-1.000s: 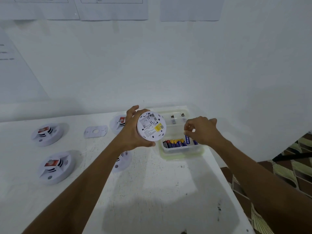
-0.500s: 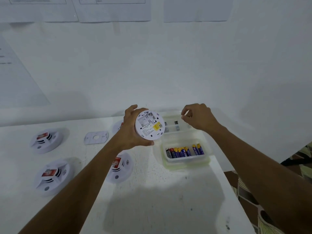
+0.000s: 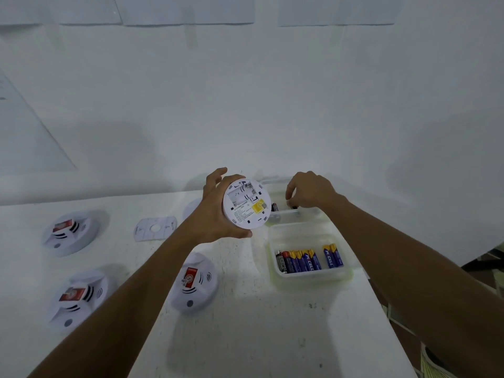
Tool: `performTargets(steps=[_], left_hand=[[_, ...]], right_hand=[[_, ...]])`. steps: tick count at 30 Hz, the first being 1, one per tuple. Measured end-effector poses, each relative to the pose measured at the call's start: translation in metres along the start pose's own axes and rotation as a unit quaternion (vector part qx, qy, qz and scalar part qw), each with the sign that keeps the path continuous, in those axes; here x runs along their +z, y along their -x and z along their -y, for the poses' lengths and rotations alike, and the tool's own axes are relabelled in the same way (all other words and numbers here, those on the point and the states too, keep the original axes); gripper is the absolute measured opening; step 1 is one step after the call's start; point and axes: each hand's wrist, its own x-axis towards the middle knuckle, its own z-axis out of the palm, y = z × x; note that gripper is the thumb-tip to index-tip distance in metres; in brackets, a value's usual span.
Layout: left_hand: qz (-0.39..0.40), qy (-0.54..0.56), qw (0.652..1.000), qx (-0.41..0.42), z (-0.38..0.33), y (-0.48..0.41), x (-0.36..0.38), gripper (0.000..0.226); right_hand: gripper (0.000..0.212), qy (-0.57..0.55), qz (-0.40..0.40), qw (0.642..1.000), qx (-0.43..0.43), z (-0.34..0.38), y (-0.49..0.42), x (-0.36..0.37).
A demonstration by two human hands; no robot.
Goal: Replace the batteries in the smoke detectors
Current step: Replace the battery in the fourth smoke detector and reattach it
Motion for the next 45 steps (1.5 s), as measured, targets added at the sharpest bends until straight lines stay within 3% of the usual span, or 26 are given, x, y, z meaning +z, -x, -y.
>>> performTargets(steps=[4, 8, 12, 20, 25, 31, 37, 41, 45], left_hand=[[0.0, 0.003, 1.0, -0.001, 0.002, 0.0, 0.001, 0.106], [-0.004, 0.002, 1.0, -0.007, 0.001, 0.003, 0.005, 0.106], [0.005, 0.019, 1.0, 0.005, -0.011, 0.007, 0.013, 0.103], [-0.001, 0.019, 1.0, 0.021, -0.022, 0.019, 0.02, 0.103], [-0.004, 0.013, 0.999, 0.045, -0.028, 0.024, 0.021, 0.101], [-0.013, 0.009, 0.999, 0.047, -0.029, 0.026, 0.02, 0.103], [-0.012, 0.035, 0.997, 0.065, -0.032, 0.029, 0.017, 0.102], [-0.008, 0.043, 0.997, 0.065, -0.028, 0.031, 0.017, 0.106], [-0.004, 0.046, 0.997, 0.058, -0.023, 0.028, 0.019, 0.104]], right_hand=[[0.008, -0.18, -0.067, 0.981, 0.002, 0.001, 0.01, -0.014], [0.005, -0.411, -0.133, 0.901, -0.047, 0.017, 0.05, -0.031], [0.007, -0.497, -0.162, 0.848, -0.086, 0.039, 0.081, -0.027], [0.008, -0.443, -0.239, 0.862, -0.06, 0.053, 0.093, 0.013], [0.01, -0.479, -0.199, 0.851, -0.075, 0.058, 0.104, 0.021], [0.01, -0.495, -0.25, 0.827, -0.091, 0.061, 0.111, 0.03], [0.012, -0.35, -0.327, 0.858, -0.185, 0.056, 0.109, 0.039], [0.024, -0.274, -0.331, 0.868, -0.25, 0.05, 0.108, 0.042], [0.022, -0.251, -0.315, 0.874, -0.273, 0.042, 0.102, 0.045]])
